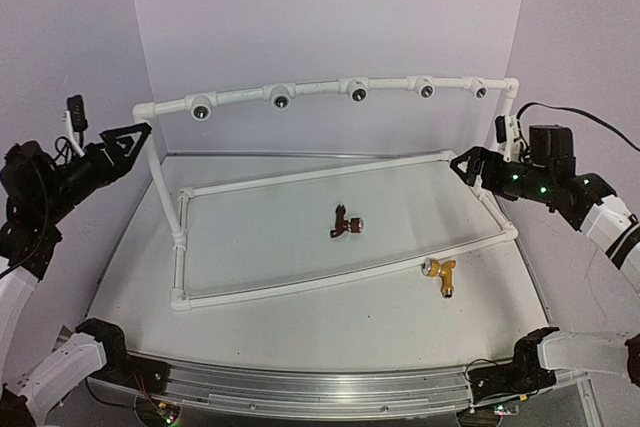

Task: Install the water faucets
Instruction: Move the pipeline to the center of the board.

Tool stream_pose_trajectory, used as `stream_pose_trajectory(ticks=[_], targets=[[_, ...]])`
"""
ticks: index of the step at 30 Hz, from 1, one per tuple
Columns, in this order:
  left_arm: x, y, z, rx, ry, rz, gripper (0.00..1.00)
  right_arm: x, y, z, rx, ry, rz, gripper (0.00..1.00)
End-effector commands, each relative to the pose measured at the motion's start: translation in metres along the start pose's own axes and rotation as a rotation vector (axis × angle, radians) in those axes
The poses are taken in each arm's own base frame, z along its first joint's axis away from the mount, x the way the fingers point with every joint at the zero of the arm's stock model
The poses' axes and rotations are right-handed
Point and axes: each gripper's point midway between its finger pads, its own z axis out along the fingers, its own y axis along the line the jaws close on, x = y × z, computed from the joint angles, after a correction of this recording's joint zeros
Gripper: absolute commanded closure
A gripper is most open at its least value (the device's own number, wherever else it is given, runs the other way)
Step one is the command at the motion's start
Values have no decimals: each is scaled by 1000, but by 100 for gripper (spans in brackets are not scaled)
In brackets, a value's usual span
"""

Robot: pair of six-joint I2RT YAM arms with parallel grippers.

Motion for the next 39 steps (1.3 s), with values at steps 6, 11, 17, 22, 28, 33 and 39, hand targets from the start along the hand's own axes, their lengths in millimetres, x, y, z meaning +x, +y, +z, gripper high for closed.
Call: stream_pose_trajectory(ticks=[6, 11, 17, 22, 28, 33, 39], targets=[[154, -19, 46, 205, 534, -204, 0, 51, 9, 45, 39, 156, -52, 2], [241, -57, 61, 212, 715, -126, 0, 65, 3, 59, 80, 200, -48, 2], [344, -84, 82, 207, 950, -28, 0, 72, -13, 62, 166, 226, -63, 2], [397, -111, 88, 268, 1077, -12, 0, 97, -27, 63, 224, 320, -66, 2], [430, -136, 84, 370, 1183, -30, 2, 115, -36, 60, 257, 380, -69, 2], [458, -104, 98, 177, 1254, 36, 0, 102, -36, 48, 272, 327, -68, 2], [472, -50, 108, -72, 1284, 77, 0, 97, -50, 37, 361, 303, -73, 2]])
